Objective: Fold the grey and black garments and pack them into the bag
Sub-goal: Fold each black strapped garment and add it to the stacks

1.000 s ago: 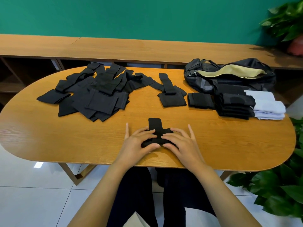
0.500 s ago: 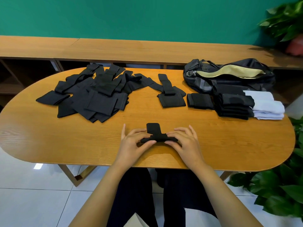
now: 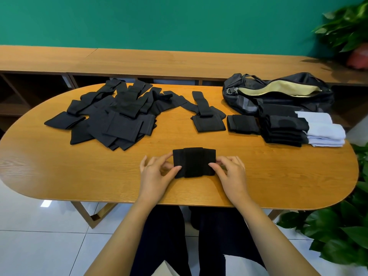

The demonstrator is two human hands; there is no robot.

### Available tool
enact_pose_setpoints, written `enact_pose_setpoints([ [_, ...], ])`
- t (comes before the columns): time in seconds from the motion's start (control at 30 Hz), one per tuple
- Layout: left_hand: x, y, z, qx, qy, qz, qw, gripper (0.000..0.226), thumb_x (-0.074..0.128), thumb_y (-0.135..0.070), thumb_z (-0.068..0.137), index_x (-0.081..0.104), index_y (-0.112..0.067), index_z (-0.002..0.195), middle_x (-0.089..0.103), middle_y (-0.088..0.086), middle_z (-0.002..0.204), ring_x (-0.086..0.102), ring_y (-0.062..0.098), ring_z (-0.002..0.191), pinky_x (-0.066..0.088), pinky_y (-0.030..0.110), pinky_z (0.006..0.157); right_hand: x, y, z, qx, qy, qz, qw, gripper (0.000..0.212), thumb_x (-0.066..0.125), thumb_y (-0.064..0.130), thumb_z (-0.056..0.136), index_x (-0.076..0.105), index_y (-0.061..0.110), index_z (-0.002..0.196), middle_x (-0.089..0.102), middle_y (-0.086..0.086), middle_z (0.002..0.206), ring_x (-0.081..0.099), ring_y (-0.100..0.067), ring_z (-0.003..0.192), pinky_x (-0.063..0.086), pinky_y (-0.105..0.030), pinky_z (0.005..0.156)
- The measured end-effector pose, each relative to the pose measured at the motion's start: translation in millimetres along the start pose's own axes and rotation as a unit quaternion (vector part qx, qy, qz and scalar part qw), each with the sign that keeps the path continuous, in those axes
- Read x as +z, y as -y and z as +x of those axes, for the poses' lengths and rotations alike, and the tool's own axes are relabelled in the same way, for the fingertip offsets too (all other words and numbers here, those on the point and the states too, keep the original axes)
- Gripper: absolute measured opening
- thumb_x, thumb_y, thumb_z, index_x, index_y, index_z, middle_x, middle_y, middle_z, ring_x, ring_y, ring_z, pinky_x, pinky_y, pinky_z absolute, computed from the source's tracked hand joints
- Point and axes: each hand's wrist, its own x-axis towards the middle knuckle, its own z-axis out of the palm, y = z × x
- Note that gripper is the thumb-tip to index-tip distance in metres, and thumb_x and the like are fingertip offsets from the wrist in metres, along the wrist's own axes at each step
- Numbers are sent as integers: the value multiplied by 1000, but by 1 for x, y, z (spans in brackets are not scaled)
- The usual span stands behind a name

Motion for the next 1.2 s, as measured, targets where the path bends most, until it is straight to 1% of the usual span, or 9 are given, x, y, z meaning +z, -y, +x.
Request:
enact_pose_setpoints([
  [0.07, 1, 0, 0, -10, 6, -3, 1000, 58, 67, -41, 82, 42, -38, 135, 68, -16, 77, 58, -2, 99, 9, 37, 118, 0, 0, -1, 10, -4, -5, 1000, 23, 65, 34, 90, 69, 21, 109, 52, 21, 85, 38, 18, 95, 34, -51, 106],
  [0.17, 2, -1, 0, -22, -8, 28, 999, 67, 68, -46, 80, 41, -35, 141, 64, -14, 79, 56, 0, 96, 14, 33, 114, 0, 2, -1, 9, -7, -18, 1000, 33, 63, 38, 90, 63, 25, 120, 59, 17, 95, 41, 8, 96, 34, -45, 107],
  [0.3, -2, -4, 2, 22, 36, 51, 998, 56, 59, -69, 72, 59, -40, 120, 54, -20, 102, 46, 2, 106, 26, 37, 107, -2, 6, -3, -20, 3, -66, 998, 39, 50, 45, 95, 58, 27, 128, 59, 11, 121, 42, -8, 119, 29, -38, 108],
  [0.47, 0, -3, 3, 75, 173, 96, 977, 56, 72, -57, 73, 56, -42, 125, 46, -24, 137, 28, -4, 136, -8, 43, 120, -4, 10, -6, -6, 39, -124, 992, 33, 46, 40, 99, 63, 26, 123, 64, 7, 119, 45, -12, 121, 24, -43, 114],
  [0.57, 0, -1, 2, 67, 155, 103, 980, 47, 65, -50, 84, 57, -38, 128, 49, -21, 138, 30, -7, 134, -7, 42, 120, -3, 9, -6, -21, 35, -112, 993, 35, 41, 46, 99, 63, 27, 119, 63, 9, 121, 44, -11, 123, 25, -44, 114],
  [0.7, 2, -1, 1, 53, 114, 127, 984, 50, 44, -61, 87, 58, -36, 127, 54, -18, 136, 34, -7, 130, 5, 39, 120, -2, 12, -10, -128, 63, -94, 985, 34, 37, 47, 98, 66, 29, 99, 56, 11, 135, 39, -11, 132, 17, -46, 117],
  [0.87, 1, -2, 2, 19, 78, 118, 990, 53, 36, -63, 87, 62, -34, 123, 60, -15, 129, 43, -2, 124, 19, 32, 109, 0, 18, -11, -251, 163, -198, 933, 41, 33, 53, 101, 64, 35, 121, 32, 12, 155, 22, -14, 145, 5, -52, 119],
  [1.07, 4, 0, 2, 18, 47, 98, 994, 55, 36, -69, 88, 60, -36, 124, 58, -20, 127, 40, -8, 118, 21, 27, 103, 10, 40, -7, -250, 195, -274, 908, 57, 25, 55, 101, 61, 20, 129, 42, 6, 151, 40, -16, 136, 8, -41, 118],
  [1.2, 2, 2, 8, -8, -2, 68, 998, 54, 32, -64, 91, 55, -35, 131, 53, -17, 133, 43, 3, 124, 28, 38, 108, -1, 39, 15, -197, 134, -302, 923, 69, 15, 58, 100, 60, 15, 131, 34, 4, 155, 33, -18, 141, 8, -45, 118],
])
